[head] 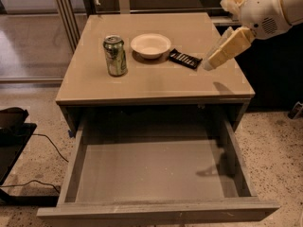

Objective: Place green can into top drawer

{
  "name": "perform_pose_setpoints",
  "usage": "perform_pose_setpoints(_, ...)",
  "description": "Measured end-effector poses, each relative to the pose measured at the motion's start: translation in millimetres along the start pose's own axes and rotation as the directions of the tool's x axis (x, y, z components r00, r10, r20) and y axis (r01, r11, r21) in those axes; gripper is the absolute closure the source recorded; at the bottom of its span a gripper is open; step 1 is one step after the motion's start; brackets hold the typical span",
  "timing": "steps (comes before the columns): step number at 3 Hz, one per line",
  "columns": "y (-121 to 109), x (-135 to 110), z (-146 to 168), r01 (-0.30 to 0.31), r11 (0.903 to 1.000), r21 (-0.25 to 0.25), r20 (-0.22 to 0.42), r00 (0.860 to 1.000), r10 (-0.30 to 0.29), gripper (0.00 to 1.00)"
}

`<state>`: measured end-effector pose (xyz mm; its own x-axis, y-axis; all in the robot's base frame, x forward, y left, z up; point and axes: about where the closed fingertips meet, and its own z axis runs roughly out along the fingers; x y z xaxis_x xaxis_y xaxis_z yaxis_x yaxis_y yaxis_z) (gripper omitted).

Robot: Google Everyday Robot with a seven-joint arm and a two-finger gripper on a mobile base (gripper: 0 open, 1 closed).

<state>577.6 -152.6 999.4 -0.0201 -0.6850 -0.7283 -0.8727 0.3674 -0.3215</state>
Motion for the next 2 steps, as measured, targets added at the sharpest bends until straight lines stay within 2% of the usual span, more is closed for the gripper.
perform_pose_setpoints(1,-1,-13,31,0.033,0.9991,-0.025,0.031,0.999,-0.033,0.00)
perform_pose_setpoints(2,-6,-22,76,0.049,0.9976,-0.048,0.080,0.996,-0.045,0.00)
